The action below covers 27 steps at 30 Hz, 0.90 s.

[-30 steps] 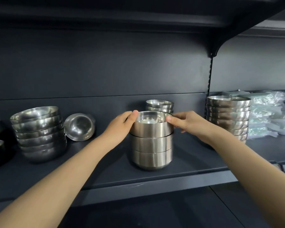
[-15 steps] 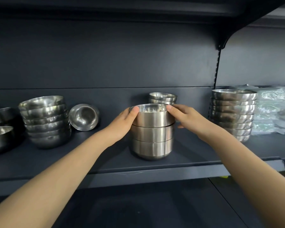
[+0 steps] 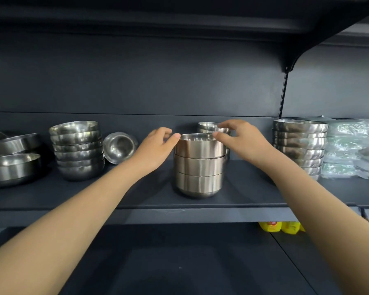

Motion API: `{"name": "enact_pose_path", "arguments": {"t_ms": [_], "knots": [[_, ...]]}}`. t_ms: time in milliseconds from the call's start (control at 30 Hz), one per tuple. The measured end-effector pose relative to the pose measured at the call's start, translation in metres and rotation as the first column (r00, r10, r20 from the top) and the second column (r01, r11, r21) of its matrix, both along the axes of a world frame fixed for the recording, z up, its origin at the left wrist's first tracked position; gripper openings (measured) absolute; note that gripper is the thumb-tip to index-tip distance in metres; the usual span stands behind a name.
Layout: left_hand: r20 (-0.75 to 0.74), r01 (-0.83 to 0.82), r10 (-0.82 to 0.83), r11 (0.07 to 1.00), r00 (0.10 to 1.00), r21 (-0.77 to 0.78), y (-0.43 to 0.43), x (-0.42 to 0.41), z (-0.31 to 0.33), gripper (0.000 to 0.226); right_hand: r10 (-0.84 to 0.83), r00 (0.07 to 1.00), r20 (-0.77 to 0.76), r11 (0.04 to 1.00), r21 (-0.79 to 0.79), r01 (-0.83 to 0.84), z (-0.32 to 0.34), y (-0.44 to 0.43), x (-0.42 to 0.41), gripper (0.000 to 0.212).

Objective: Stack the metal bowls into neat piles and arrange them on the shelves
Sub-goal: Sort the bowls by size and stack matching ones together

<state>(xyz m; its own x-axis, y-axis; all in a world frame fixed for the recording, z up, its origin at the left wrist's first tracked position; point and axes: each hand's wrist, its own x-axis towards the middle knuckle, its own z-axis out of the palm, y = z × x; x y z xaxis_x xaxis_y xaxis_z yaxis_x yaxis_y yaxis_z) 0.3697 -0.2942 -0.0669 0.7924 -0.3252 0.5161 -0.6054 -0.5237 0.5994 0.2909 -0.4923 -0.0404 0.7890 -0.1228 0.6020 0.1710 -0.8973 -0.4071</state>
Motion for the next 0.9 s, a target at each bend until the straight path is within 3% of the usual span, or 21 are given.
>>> {"name": "enact_pose_path", "arguments": {"t_ms": [200, 333, 600, 900], "knots": [[0.23, -0.138, 0.1, 0.978, 0.968, 0.158, 0.046, -0.025, 0.009, 0.028, 0.037, 0.995, 0.087, 0.978, -0.207, -0.018, 0.011, 0.044, -0.003, 0.043], [0.341, -0.277, 0.177, 0.921, 0.923, 0.272, 0.094, -0.035, 0.009, 0.029, 0.135, 0.988, 0.079, 0.948, -0.299, -0.106, 0.01, 0.091, 0.004, 0.045], [0.259, -0.398, 0.323, 0.856, 0.91, 0.33, 0.204, -0.004, -0.016, 0.029, 0.206, 0.97, -0.128, 0.922, -0.306, -0.236, -0.013, 0.176, 0.063, 0.04], [0.264, -0.416, 0.326, 0.788, 0.908, 0.455, 0.302, 0.071, -0.028, 0.038, 0.111, 0.971, -0.213, 0.954, -0.252, -0.164, -0.036, 0.26, 0.144, 0.031]]}}
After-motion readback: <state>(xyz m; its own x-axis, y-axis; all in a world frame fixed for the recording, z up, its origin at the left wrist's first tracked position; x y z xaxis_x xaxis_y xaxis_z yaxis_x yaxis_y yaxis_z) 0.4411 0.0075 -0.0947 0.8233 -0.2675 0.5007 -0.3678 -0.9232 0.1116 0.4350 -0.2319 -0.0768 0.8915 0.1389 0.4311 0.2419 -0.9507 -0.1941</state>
